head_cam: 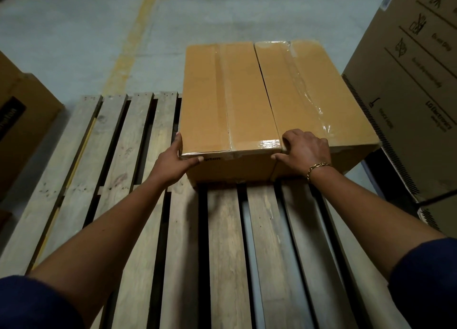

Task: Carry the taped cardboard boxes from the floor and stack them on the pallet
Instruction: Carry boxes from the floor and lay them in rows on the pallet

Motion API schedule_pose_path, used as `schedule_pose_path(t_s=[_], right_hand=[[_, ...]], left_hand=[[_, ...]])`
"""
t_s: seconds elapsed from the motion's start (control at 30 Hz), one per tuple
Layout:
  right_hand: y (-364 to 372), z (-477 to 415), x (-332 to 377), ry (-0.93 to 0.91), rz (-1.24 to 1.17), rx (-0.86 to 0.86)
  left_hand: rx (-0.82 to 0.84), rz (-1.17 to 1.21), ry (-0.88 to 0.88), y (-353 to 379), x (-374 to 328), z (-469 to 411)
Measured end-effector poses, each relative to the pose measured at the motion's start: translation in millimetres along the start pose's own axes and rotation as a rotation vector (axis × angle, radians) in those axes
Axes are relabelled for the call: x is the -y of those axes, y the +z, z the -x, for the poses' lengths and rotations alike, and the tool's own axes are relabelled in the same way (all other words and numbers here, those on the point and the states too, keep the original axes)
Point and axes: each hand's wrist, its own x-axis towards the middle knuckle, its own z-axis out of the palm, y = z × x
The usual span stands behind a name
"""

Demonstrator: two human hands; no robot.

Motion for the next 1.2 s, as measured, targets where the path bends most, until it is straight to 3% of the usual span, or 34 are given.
schedule_pose_path(t_s=[0.13,0.37,0.53,0.63,0.8,1.0,1.2], right_hand=[[2.7,4.6,-1.2,-0.002,-0.028,0.016],[6.4,5.7,-5.8,0.003,-0.006,0.098],[-22.5,-4.9,-8.5,-0.028,0.009,0.435],[-64.8,-1.8,-6.4,0.007,-0.005,0.563],[-151.0,14.5,3.7,0.021,-0.074,0.561],[-265.0,54.5,37.3,0.039,-0.237,0.548],[-387.6,106.8,91.4,0.100,-0.550,0.500]], left_hand=[[0.018,0.183,-0.098,0.8,5.2,-1.7],[0.002,0.234,-0.097,5.1,-1.8,-3.1],[-0.037,0.221,-0.124,-14.4,-22.2,14.7],[-0.052,0.115,-0.121,-49.2,-47.6,41.0],[-0.103,-0.184,-0.043,-129.5,-99.3,90.4],[-0.115,-0.249,-0.049,-224.6,-161.2,169.6],[-0.141,-0.274,-0.155,-325.3,-218.3,265.3]])
